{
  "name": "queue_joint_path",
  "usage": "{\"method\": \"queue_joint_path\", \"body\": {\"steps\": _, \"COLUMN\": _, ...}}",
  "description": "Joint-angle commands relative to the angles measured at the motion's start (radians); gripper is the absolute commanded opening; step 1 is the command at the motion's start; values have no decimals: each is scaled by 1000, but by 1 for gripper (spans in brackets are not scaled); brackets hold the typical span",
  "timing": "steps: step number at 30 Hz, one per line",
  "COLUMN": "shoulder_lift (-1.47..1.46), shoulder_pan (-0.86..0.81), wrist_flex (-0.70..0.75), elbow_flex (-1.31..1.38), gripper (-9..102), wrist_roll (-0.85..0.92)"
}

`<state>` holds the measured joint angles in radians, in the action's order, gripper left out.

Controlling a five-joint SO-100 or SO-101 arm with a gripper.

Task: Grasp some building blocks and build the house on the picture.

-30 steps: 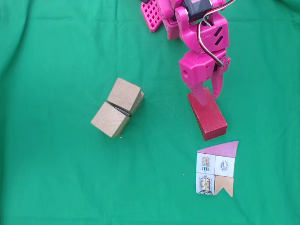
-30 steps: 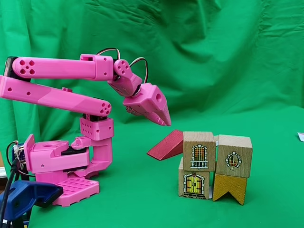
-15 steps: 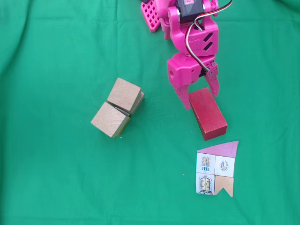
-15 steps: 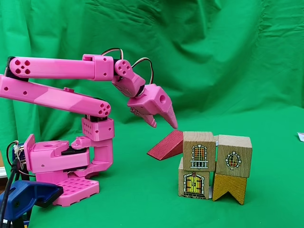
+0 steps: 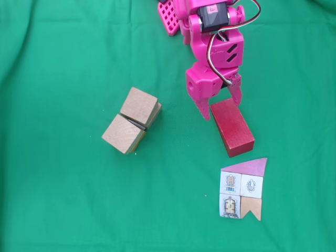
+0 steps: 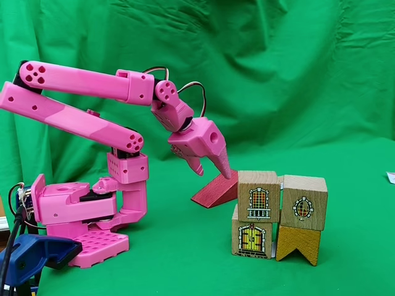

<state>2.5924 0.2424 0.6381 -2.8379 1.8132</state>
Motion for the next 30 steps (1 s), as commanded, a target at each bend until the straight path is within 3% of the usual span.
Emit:
{"method": "queue_joint_path", "body": {"steps": 1, "shoulder_lift": 5, "shoulder_pan": -3, "wrist_flex": -14, "elbow_flex": 46, "gripper": 32, "wrist_roll": 5}}
{"method": "queue_joint_path", "body": {"steps": 9, "shoulder_lift": 14, "shoulder_pan": -3, "wrist_flex": -14, "elbow_flex": 44, "gripper": 33, "wrist_roll": 8}}
{"method": "queue_joint_path", "body": {"steps": 17, "shoulder_lift": -3, "shoulder_pan": -2, "wrist_flex": -14, "elbow_flex": 46, "gripper": 43, "wrist_roll": 6}}
{"method": "queue_joint_path", "body": {"steps": 30, "shoulder_lift": -6, "shoulder_pan": -3, "wrist_flex": -40, "elbow_flex": 77, "gripper": 44, "wrist_roll": 6}}
